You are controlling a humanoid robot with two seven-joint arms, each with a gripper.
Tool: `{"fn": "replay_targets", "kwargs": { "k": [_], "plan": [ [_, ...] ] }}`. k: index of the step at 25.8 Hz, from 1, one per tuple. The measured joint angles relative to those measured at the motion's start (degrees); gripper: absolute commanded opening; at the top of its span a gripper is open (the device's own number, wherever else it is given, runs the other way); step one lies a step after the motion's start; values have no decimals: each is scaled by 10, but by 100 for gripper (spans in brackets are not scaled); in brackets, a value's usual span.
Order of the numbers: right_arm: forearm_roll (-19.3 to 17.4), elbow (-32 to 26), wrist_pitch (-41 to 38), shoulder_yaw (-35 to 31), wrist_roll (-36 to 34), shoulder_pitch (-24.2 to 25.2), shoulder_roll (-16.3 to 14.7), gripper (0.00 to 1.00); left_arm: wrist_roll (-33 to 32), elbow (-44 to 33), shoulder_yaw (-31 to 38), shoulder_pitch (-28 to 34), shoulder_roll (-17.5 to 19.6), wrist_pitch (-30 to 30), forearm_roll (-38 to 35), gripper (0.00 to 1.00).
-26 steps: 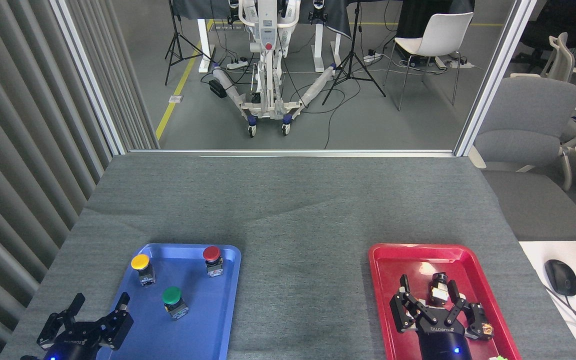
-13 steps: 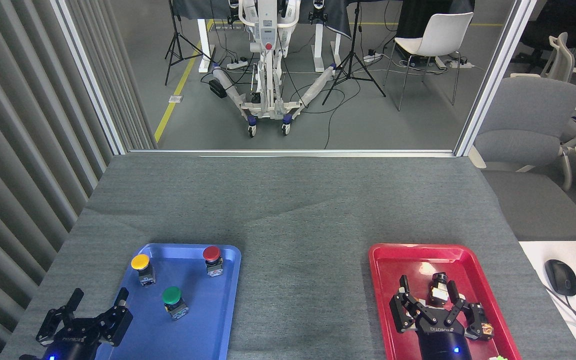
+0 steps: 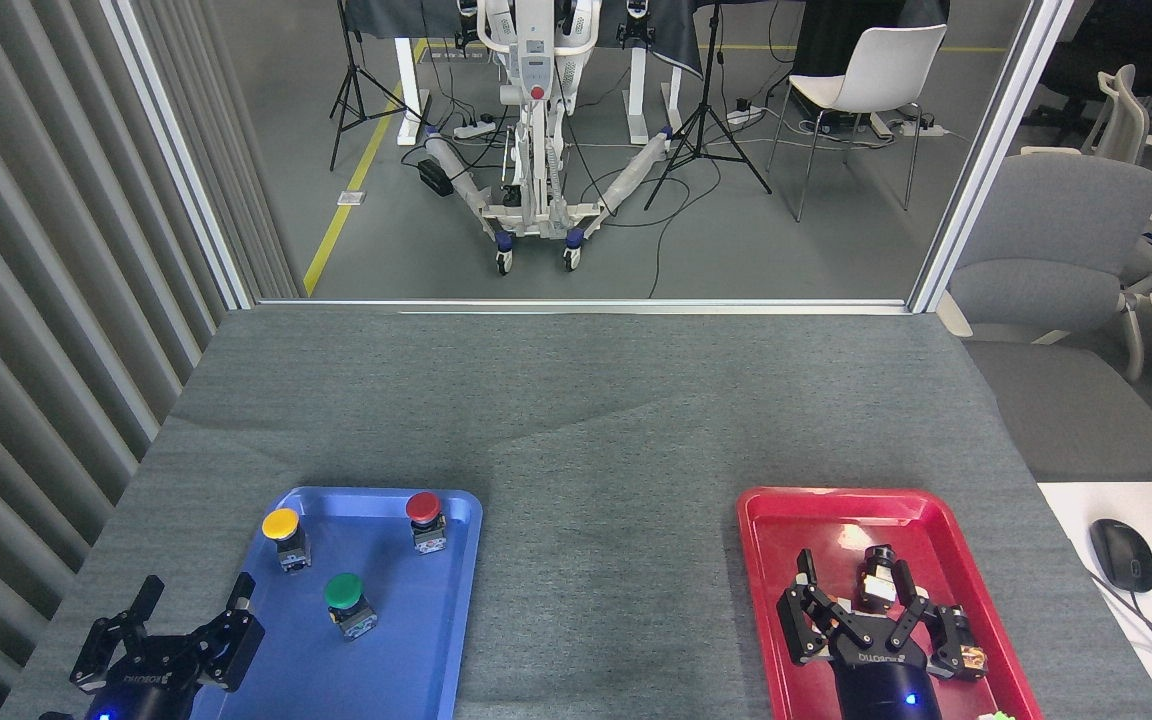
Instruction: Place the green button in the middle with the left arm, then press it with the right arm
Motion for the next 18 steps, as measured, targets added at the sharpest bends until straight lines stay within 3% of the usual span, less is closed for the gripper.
{"fn": "replay_targets", "kwargs": {
  "k": [10, 18],
  "plan": [
    [0, 0, 0, 0, 2, 0, -1, 100, 5, 1, 0, 0, 5, -28, 0, 99],
    [0, 0, 0, 0, 1, 0, -1, 100, 2, 53, -25, -22, 30, -147, -38, 99]
  ]
}}
